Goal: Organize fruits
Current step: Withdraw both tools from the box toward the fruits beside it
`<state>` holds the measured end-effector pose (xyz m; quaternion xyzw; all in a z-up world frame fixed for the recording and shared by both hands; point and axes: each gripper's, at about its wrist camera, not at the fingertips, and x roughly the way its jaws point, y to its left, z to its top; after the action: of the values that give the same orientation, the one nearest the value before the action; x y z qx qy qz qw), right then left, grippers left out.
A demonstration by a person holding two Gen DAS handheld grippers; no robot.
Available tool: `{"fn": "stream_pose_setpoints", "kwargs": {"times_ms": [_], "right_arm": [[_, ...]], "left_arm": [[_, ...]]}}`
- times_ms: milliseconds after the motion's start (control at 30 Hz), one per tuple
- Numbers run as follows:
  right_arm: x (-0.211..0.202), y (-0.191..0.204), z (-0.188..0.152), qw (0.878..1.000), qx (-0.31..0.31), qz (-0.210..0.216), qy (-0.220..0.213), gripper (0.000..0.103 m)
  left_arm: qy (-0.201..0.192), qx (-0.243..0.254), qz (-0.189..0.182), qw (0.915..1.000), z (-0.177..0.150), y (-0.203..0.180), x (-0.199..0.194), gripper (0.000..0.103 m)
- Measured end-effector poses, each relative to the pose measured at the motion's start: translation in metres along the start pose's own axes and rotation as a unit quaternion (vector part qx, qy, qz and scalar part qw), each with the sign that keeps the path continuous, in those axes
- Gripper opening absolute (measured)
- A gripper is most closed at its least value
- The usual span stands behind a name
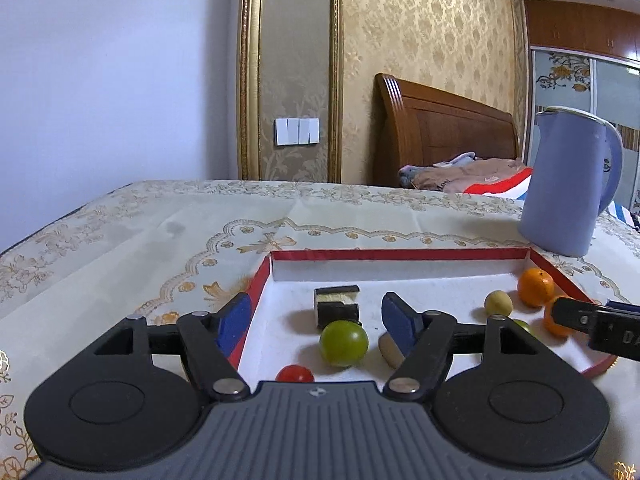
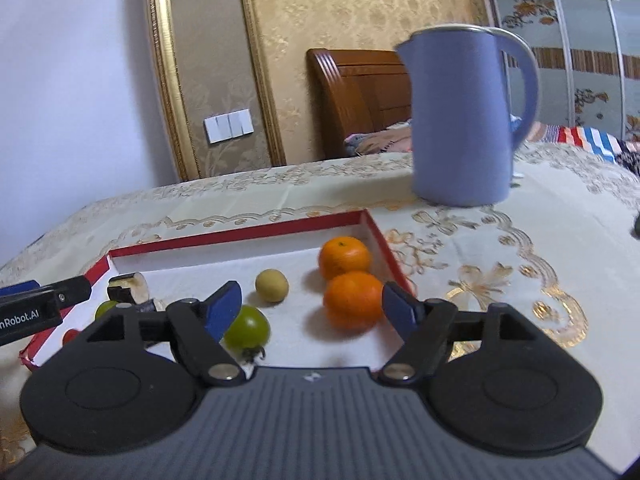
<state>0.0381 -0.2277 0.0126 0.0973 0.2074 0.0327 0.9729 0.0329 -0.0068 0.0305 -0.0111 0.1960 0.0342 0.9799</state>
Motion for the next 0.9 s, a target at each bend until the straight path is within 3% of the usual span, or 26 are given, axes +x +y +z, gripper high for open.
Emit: {"fn": "stream_pose_setpoints", "kwargs": {"times_ms": [233,433,633,767,900], "right_arm": [[-0.016,-0.015,-0.009,1.000,0.018,0.003,0.003,0.076],[-0.028,-0.024,-0.010,0.999,0.041,0.003,-0.029,0.085],[-0.029,-0.022,-0.011,0.999,0.024,-0.026,-0.039,0.085],[-0.029,-0.033,-0.013,0.998,0.046,-0.023,-0.027,0.087],[-0.034,-0.047,-0.017,0.996,0.080,-0.017,-0.027,0.092]], "left_arm": [[0.005,-0.016,-0.008,0.9998,-0.002,0.007,-0.008,0.072],[0.017,-0.035,-0.064,0.9972,-0.008,0.010,-0.029,0.072],[0.020,0.001,-0.087,0.9960,-0.022,-0.014,-0.054,0.072],[0.038,0.030,-0.087,0.9951,-0.032,-0.033,-0.059,0.072],[0.064,0.027,-0.104,0.9921,-0.040,-0.041,-0.060,0.072]]}}
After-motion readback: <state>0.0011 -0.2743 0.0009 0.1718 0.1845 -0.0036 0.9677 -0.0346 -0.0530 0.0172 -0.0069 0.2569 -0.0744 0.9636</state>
